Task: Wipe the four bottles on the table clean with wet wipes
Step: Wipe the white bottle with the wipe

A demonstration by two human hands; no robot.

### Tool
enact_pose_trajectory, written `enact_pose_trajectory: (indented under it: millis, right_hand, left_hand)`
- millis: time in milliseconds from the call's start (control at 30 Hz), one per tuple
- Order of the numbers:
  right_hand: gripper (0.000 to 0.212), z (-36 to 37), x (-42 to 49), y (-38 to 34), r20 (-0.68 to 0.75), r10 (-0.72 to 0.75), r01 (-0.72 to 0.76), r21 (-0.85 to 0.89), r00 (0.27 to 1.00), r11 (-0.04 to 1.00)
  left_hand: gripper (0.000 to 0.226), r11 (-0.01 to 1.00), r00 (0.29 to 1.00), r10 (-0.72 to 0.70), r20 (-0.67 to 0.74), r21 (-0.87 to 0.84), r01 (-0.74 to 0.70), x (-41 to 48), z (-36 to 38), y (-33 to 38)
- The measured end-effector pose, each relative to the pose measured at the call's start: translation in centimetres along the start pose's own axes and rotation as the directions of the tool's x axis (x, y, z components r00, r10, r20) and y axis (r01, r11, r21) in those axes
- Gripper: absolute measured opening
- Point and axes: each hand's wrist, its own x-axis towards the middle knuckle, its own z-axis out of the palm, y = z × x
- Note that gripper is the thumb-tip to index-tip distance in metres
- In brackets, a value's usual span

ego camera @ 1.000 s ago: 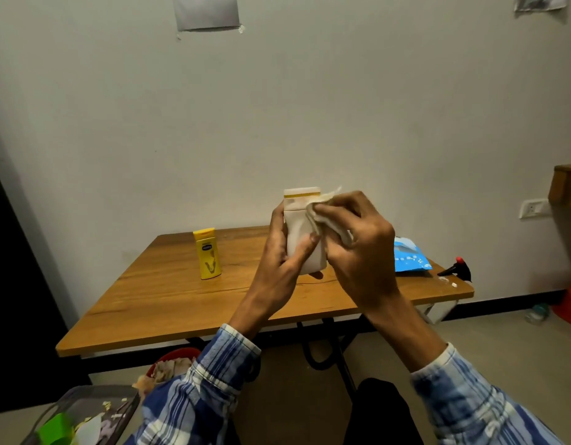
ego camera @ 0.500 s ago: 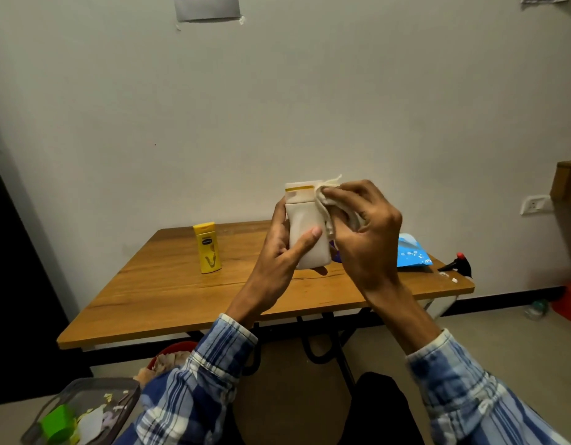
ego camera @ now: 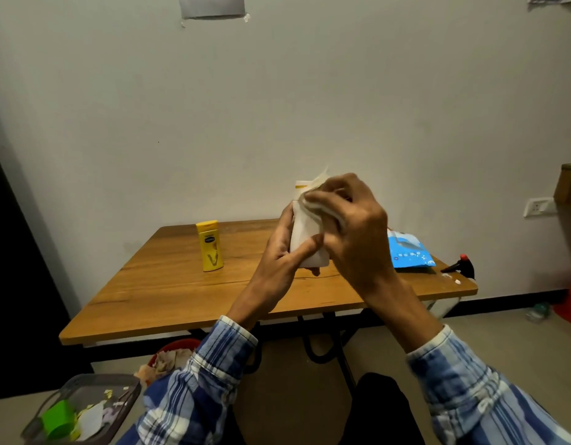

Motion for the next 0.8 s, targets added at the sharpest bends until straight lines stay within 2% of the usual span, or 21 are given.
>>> enact_pose_trajectory:
  millis: [33,67,167,200,300,333,433,500,633,700,800]
  right_hand:
    - [0.025,-0.1,0.2,0.1,-0.015,0.045,-0.045,0.016,0.999,0.999]
    - [0.025,0.0,0.1,-0.1,0.025,0.027,-0.027,-0.005,0.999,1.0]
    - [0.02,0.3,-1.4,-0.8,0.178,-0.183,0.19,-0.027,0.967,0.981]
    - [0.02,0.2,-1.6,-0.4,0.168,-0.157,0.157,0.014,0.973,0.987]
    - [0.023,-0.1,-1.7,1.1,-0.005,0.115,-0.113,0.138,0.993,0.984]
    - [0.024,-0.1,-2.0,0.9,0.001,0.138,-0.136,0.144,0.99,0.98]
    - [0.023,0.0,-3.3,-0.5,0.09,-0.013,0.003,0.116,0.996,0.993]
    - [0.023,-0.2,-3.2,-0.3,0.12,-0.039,0.019,0.164,0.992,0.986]
    - [0.023,-0.5,-0.8,0.9,-0.025,0.227,-0.205,0.338,0.974,0.918]
    - [0.028,-0.3,-0.5,0.6,0.007,0.175,-0.168,0.317,0.985,0.933]
    - [0.026,-0.3,-2.1,0.1,0.155,-0.064,0.039,0.161,0.986,0.986]
  left_hand:
    - [0.06,1.0,1.0,0.008,0.0,-0.007,-0.008,0.0,0.0,0.1]
    - [0.059,0.999,1.0,0.013,0.0,-0.035,-0.013,0.0,-0.1,0.2]
    - [0.056,0.993,1.0,0.006,0.0,-0.119,-0.006,-0.2,-0.4,0.3]
    - [0.057,0.991,1.0,-0.004,0.007,-0.13,0.004,-0.3,-0.5,0.3]
    - [0.053,0.98,0.999,-0.049,0.005,-0.195,0.049,0.0,-0.6,-0.1]
    - [0.054,0.967,0.997,-0.076,-0.007,-0.243,0.072,0.1,-0.6,0.0]
    - [0.049,0.937,0.992,-0.122,-0.005,-0.331,0.114,0.2,-0.9,-0.1]
    - [0.048,0.934,0.991,-0.134,-0.016,-0.338,0.121,0.1,-1.0,-0.3]
    - [0.045,0.932,0.983,-0.18,-0.026,-0.325,0.162,-0.2,-0.3,-0.4]
    - [0.043,0.928,0.982,-0.18,-0.05,-0.34,0.153,0.0,-0.1,-0.2]
    - [0.045,0.902,0.972,-0.208,-0.106,-0.405,0.149,0.2,-0.7,-0.2]
